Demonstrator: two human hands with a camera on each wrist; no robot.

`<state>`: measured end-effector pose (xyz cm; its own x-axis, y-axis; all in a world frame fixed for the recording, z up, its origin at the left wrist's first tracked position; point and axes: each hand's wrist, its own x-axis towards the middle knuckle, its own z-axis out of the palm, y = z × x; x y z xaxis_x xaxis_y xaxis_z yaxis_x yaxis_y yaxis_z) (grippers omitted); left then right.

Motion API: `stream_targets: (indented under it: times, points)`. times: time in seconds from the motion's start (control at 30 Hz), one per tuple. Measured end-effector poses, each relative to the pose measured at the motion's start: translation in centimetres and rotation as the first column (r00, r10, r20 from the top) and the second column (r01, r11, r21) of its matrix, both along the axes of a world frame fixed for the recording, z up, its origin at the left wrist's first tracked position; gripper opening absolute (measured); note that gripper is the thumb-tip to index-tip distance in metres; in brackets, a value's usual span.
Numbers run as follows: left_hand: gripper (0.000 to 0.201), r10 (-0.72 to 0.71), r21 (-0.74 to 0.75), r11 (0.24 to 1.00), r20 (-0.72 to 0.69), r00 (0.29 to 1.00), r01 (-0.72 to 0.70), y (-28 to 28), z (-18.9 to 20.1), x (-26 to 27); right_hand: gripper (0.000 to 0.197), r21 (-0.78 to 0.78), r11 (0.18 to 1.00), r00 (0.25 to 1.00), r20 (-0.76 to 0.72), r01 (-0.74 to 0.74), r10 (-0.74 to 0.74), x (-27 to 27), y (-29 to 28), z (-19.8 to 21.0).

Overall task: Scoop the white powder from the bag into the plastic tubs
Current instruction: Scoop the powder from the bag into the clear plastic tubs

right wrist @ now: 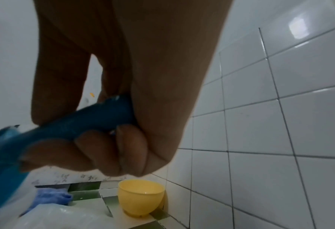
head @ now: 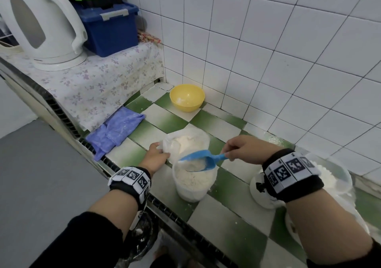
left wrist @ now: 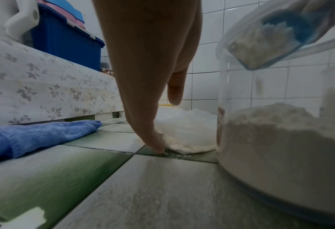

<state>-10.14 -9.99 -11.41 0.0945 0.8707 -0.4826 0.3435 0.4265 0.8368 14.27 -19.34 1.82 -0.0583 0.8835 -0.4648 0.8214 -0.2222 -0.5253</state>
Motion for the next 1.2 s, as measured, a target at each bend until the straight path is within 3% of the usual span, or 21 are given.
stream_targets:
  times: [0.13,0.3,0.5,0.63,0.87,1.0,1.2]
  points:
    - [0.059,0.003,-0.013,1.0,0.016,1.0,-0.002,-0.5,0.0,0.0,0.017,0.098,0.986,0.98,0.164,-0.132,0.115,-1.2,-0.7,0.2]
    - [0.062,0.008,-0.046,0.999,0.032,0.999,-0.006,-0.6,-0.7,-0.3,0.016,0.143,0.979,0.966,0.235,-0.144,0.108,-1.5,-0.8,0.1]
    - [0.06,0.006,-0.042,0.999,0.028,1.0,-0.005,-0.6,-0.9,-0.3,0.015,0.083,0.996,0.999,0.034,-0.024,0.021,0.2,-0.8,2.0]
    - [0.067,0.009,-0.072,0.997,0.021,1.0,-0.008,-0.1,-1.0,-0.1,0.019,0.133,0.985,0.993,-0.053,0.109,-0.103,1.2,0.1,2.3]
    - [0.076,0.012,-0.081,0.997,0.0,1.0,-0.012,0.8,-1.4,0.5,0.027,0.129,0.986,0.957,0.255,0.108,-0.138,-1.1,5.0,0.3]
    - [0.077,0.033,-0.114,0.993,-0.057,0.998,-0.04,1.8,-2.3,0.6,0.024,0.023,0.999,0.888,0.46,-0.028,0.014,-2.8,7.9,-1.5]
    - [0.061,0.036,-0.1,0.994,-0.141,0.989,-0.051,3.1,-4.6,0.7,0.021,-0.088,0.971,0.731,0.644,-0.222,0.226,-5.2,10.3,-2.4]
